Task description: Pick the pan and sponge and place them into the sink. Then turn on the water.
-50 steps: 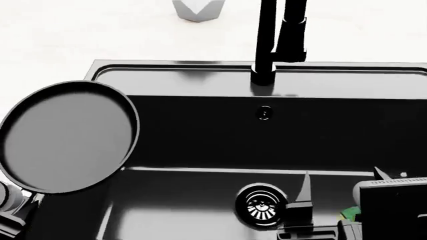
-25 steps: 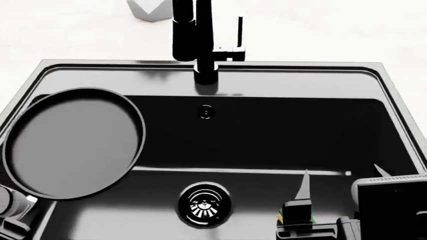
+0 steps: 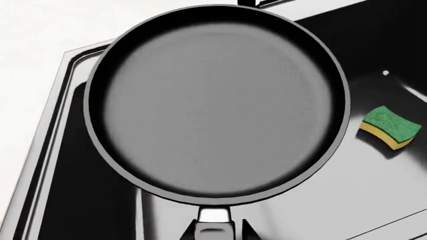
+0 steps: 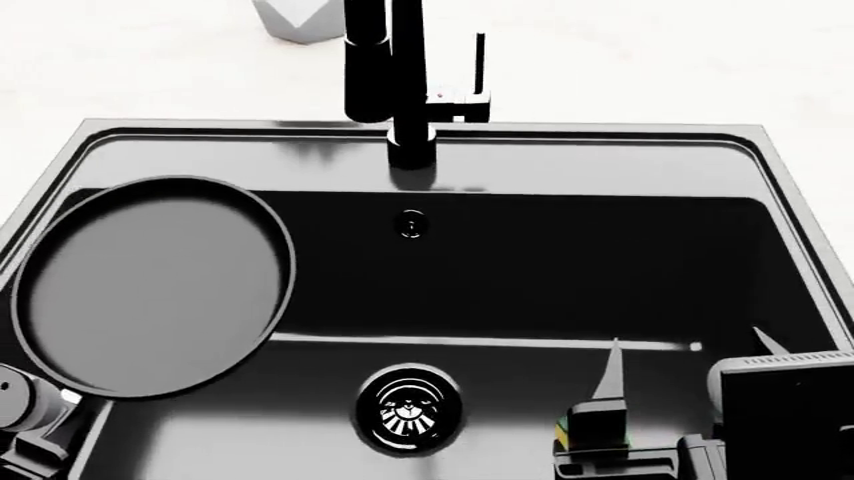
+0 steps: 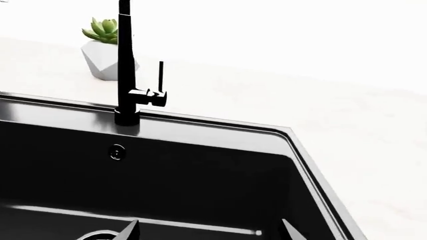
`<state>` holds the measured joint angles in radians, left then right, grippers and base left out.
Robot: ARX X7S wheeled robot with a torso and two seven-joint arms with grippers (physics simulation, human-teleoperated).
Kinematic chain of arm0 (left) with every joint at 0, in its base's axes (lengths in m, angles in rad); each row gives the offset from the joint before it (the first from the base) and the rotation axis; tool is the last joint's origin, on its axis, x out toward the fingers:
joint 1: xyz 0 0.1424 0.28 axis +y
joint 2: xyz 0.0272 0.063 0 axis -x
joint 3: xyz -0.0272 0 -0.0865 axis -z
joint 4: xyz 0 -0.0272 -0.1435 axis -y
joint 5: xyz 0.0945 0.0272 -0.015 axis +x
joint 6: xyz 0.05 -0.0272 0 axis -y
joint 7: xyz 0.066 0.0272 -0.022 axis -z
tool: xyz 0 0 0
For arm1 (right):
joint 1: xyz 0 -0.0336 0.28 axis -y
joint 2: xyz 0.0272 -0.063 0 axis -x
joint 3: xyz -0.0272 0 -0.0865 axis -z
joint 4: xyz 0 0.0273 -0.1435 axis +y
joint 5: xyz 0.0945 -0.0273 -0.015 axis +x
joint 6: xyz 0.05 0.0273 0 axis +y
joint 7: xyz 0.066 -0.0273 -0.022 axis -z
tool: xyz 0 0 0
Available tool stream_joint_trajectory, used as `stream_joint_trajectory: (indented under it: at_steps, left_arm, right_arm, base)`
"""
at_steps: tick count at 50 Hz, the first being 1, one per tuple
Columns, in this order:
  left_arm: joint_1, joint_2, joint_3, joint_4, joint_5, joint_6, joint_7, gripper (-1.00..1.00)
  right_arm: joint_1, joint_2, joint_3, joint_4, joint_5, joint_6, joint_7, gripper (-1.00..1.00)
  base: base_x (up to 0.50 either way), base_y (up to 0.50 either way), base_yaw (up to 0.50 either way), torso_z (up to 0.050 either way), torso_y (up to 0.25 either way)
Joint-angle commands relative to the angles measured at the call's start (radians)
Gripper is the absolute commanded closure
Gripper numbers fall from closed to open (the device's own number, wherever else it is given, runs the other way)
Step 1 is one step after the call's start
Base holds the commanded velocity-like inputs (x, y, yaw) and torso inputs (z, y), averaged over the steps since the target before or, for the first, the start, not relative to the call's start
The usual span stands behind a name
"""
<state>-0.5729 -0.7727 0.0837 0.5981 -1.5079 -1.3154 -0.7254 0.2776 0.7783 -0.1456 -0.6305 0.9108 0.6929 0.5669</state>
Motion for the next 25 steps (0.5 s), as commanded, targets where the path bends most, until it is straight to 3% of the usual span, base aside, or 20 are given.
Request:
stream_joint_trajectory:
  at_steps: [1, 14, 25]
  left_arm:
    - [-0.038, 0.008, -0.008, -0.016, 0.066, 0.019, -0.009, 1.0]
    - [0.004, -0.045, -0.041, -0.008, 0.083, 0.051, 0.059, 1.0]
    - [-0.016, -0.018, -0.008, -0.016, 0.092, 0.05, 0.036, 1.0]
  right_arm:
    - [-0.004, -0.008, 0.007, 0.0, -0.018, -0.007, -0.009, -1.0]
    - [-0.009, -0.005, 0.004, -0.003, -0.024, -0.013, -0.011, -1.0]
    - [0.016, -0.008, -0.007, 0.01, -0.016, 0.005, -0.01, -1.0]
  base:
    - [0.17, 0.0, 0.0, 0.0, 0.0]
    - [0.23, 0.0, 0.0, 0.001, 0.002]
    - [0.3, 0.0, 0.0, 0.001, 0.003]
